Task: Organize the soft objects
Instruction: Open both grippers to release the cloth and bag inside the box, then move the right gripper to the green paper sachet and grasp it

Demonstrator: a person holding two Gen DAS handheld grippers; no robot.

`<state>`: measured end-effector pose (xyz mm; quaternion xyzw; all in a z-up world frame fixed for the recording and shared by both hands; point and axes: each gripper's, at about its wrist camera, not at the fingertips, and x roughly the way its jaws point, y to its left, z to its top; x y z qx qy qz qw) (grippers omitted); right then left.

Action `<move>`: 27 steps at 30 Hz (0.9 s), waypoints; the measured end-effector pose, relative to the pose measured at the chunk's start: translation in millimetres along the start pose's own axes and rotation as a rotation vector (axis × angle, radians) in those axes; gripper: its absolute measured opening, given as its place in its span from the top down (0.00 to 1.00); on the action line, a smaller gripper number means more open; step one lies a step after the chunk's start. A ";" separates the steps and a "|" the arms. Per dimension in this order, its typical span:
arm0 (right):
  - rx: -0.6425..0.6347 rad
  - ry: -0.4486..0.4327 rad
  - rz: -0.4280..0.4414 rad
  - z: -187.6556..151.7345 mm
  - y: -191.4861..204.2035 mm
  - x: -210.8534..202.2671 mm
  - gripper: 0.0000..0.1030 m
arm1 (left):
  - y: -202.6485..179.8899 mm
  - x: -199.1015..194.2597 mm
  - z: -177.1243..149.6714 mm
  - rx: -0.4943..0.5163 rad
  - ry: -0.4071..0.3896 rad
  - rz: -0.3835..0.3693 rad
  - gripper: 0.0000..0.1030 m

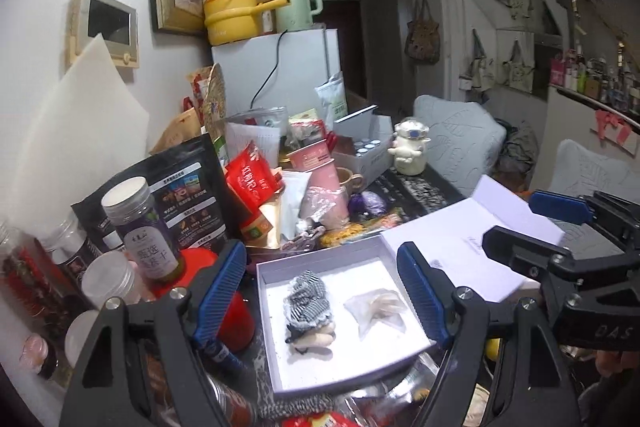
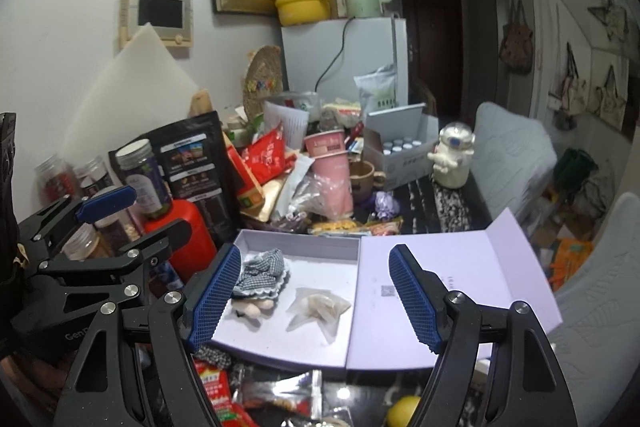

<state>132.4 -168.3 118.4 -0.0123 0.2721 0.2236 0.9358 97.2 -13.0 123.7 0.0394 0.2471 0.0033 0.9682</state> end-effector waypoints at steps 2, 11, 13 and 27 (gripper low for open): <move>-0.011 -0.017 -0.009 -5.5 4.4 -14.7 0.25 | -2.2 -14.7 -4.4 0.006 -0.010 -0.018 0.24; -0.015 -0.045 -0.015 -38.4 18.5 -56.7 0.24 | -12.0 -60.2 -33.4 0.015 -0.029 -0.068 0.24; -0.013 -0.046 -0.015 -50.1 22.6 -66.1 0.24 | -13.5 -66.0 -40.3 0.020 -0.027 -0.074 0.24; 0.003 0.035 -0.026 -129.3 36.8 -89.1 0.24 | -13.3 -75.8 -115.7 -0.043 0.104 -0.136 0.24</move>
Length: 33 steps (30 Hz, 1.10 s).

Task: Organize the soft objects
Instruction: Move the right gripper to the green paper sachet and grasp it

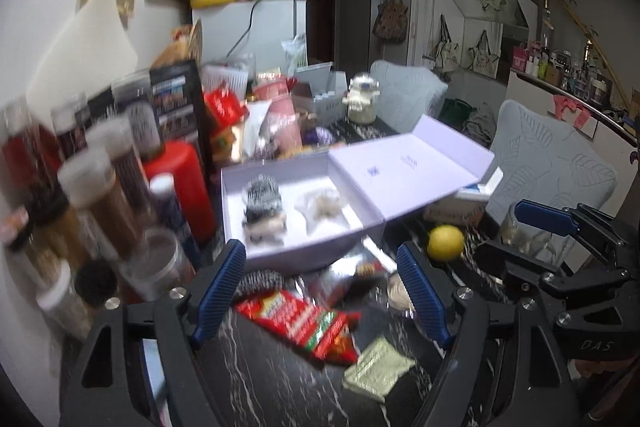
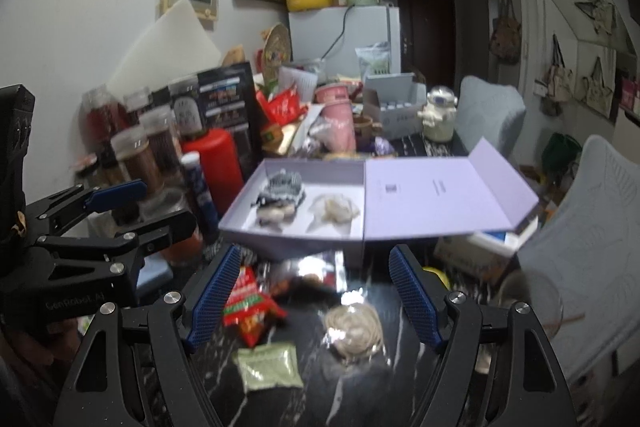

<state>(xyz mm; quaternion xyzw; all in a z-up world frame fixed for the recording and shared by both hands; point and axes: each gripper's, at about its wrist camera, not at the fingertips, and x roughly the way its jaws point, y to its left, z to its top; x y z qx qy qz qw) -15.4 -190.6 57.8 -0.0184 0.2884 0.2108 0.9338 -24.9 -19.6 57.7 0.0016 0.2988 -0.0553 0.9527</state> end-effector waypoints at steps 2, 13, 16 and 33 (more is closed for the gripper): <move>0.006 0.017 -0.003 -10.3 1.5 1.5 0.24 | 1.7 1.4 -10.2 -0.009 0.021 -0.014 0.24; 0.086 0.125 0.005 -68.0 -5.3 18.8 0.24 | 6.7 16.2 -59.3 -0.015 0.142 -0.072 0.24; 0.092 0.164 0.020 -80.2 -3.6 28.2 0.24 | 11.3 22.1 -70.0 -0.037 0.175 -0.091 0.24; -0.005 0.326 0.099 -123.3 33.0 96.1 0.14 | 32.9 43.1 -118.5 -0.052 0.289 -0.044 0.24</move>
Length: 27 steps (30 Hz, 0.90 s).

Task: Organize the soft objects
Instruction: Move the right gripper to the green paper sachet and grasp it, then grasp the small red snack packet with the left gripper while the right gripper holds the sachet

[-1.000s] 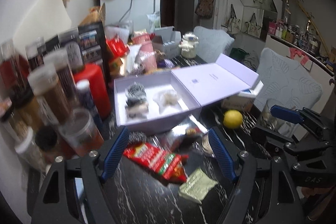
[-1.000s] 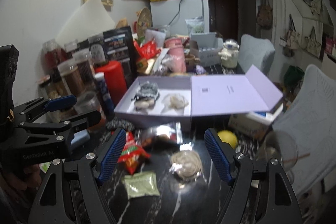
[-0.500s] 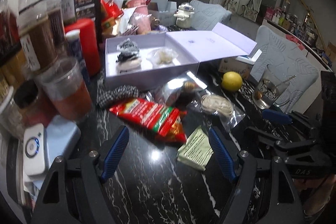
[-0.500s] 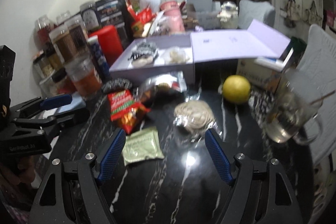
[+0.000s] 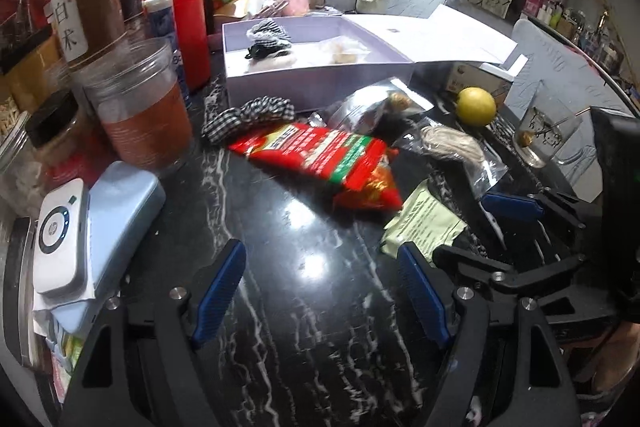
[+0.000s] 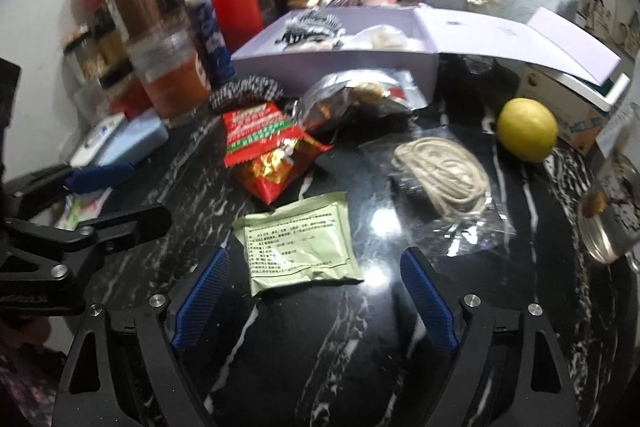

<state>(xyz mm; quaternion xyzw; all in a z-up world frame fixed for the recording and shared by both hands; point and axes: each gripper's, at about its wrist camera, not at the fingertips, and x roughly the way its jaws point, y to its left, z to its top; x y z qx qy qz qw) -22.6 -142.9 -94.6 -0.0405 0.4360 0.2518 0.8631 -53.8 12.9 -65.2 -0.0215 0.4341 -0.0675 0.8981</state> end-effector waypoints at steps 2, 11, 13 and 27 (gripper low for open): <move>0.000 0.025 0.024 1.0 2.2 9.3 0.14 | 5.7 -0.5 0.0 -0.026 0.000 -0.015 0.24; -0.053 0.063 -0.039 4.6 18.7 26.7 0.17 | 18.8 4.0 7.1 -0.080 -0.004 -0.043 0.24; -0.136 0.052 -0.087 1.5 29.8 28.4 0.28 | 15.8 6.8 8.3 -0.067 -0.001 -0.043 0.24; -0.042 0.004 -0.036 1.5 7.4 0.1 0.51 | 2.2 33.1 21.3 -0.093 0.025 -0.130 0.24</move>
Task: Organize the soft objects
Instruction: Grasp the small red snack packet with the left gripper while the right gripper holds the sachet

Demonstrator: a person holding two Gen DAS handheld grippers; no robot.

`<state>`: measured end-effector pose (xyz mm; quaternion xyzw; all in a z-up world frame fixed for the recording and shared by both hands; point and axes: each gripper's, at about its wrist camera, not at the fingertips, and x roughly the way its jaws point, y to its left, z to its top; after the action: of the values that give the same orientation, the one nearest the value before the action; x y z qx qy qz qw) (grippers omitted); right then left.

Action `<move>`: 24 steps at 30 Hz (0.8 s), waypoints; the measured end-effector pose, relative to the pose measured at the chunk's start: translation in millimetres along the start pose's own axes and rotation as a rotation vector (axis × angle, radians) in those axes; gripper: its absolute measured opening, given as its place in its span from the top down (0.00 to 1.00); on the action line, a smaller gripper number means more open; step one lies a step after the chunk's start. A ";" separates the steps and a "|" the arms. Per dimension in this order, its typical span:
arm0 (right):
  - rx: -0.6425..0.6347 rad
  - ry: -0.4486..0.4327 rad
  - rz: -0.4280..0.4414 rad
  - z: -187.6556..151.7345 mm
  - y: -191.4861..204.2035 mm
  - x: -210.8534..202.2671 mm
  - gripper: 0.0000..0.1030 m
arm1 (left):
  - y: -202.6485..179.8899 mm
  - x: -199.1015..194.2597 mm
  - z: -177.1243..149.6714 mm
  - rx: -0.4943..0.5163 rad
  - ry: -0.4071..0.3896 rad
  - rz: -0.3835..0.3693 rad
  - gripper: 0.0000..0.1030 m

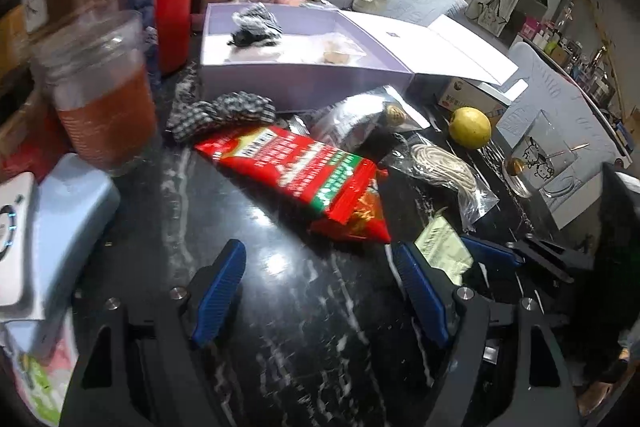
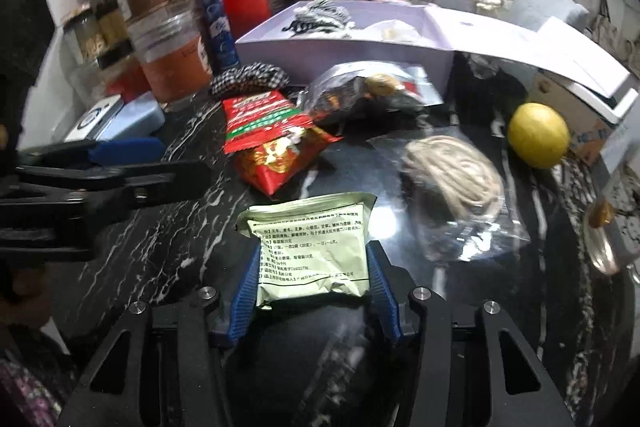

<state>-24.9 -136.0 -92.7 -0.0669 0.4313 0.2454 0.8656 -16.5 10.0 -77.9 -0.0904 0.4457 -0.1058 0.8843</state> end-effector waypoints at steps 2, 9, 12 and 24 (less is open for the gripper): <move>0.010 -0.012 -0.003 -1.4 -5.2 -8.6 0.51 | -3.7 6.5 2.1 0.006 0.004 -0.012 0.24; 0.061 -0.030 -0.003 -4.1 -27.0 -22.5 0.51 | -15.6 32.5 15.1 0.022 0.020 -0.030 0.24; 0.075 -0.033 0.006 -5.2 -32.8 -23.6 0.51 | -17.5 38.3 18.2 0.026 0.006 -0.036 0.24; 0.096 -0.023 0.021 -4.0 -42.5 -15.8 0.51 | -25.1 53.0 17.4 0.102 0.002 0.043 0.58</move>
<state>-15.4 -180.1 -86.9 -0.0181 0.4334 0.2344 0.8700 25.6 -27.2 -102.1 -0.0357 0.4427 -0.1094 0.8892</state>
